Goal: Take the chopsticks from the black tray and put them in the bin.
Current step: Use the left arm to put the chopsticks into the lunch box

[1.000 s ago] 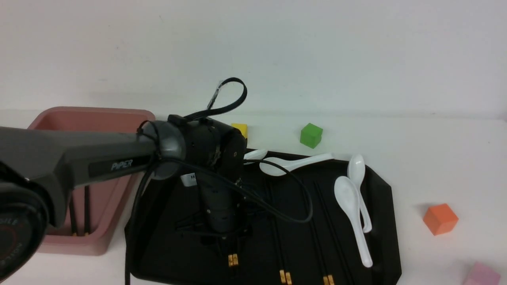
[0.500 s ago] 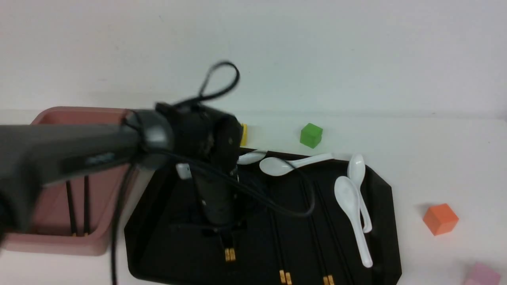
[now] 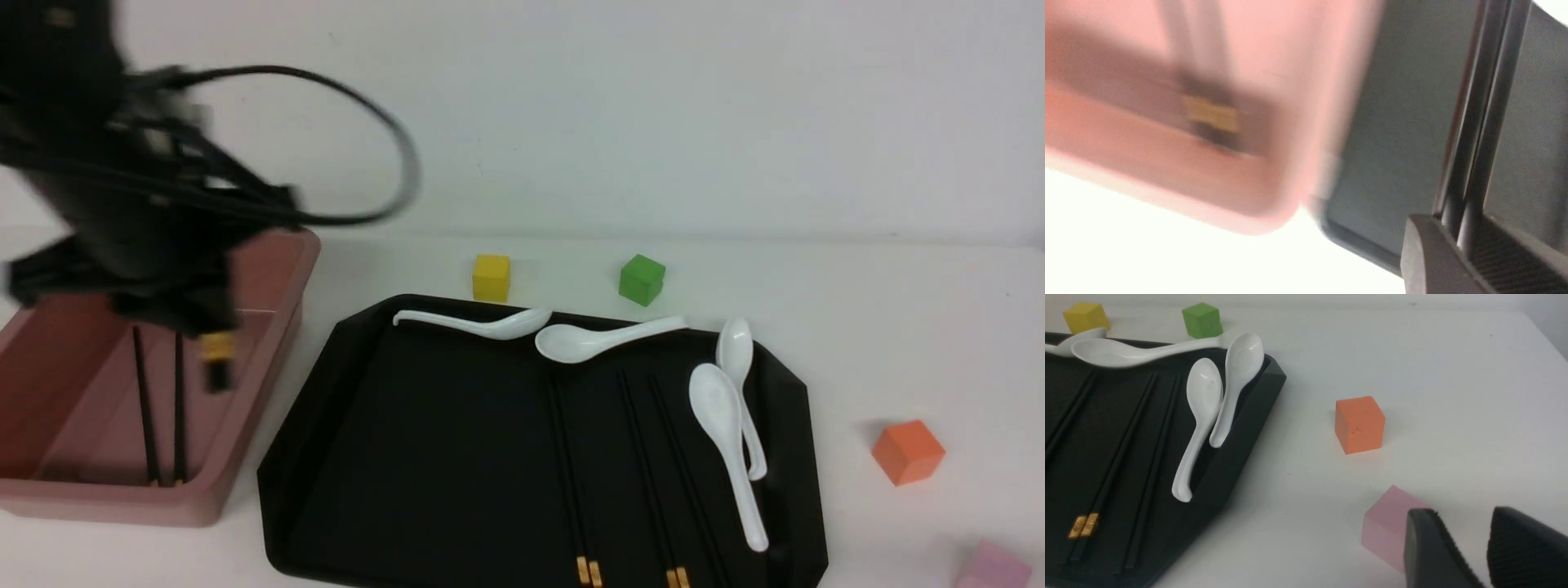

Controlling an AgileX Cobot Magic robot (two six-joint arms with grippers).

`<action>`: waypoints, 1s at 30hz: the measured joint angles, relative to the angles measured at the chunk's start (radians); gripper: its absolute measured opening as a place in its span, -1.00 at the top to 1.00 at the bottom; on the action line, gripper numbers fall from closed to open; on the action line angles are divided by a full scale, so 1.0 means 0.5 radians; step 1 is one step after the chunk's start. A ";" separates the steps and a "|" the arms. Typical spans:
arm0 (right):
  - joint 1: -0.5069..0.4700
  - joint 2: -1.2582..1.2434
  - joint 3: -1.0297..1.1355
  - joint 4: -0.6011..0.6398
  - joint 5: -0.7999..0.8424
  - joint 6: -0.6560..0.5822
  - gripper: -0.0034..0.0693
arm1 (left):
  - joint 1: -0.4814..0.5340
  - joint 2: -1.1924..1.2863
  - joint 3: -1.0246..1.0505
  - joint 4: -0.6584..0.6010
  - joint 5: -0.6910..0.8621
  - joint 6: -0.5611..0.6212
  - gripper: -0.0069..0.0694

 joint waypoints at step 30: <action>0.000 0.000 0.000 -0.002 0.000 0.000 0.25 | 0.435 0.612 0.126 -0.039 -0.666 0.266 0.10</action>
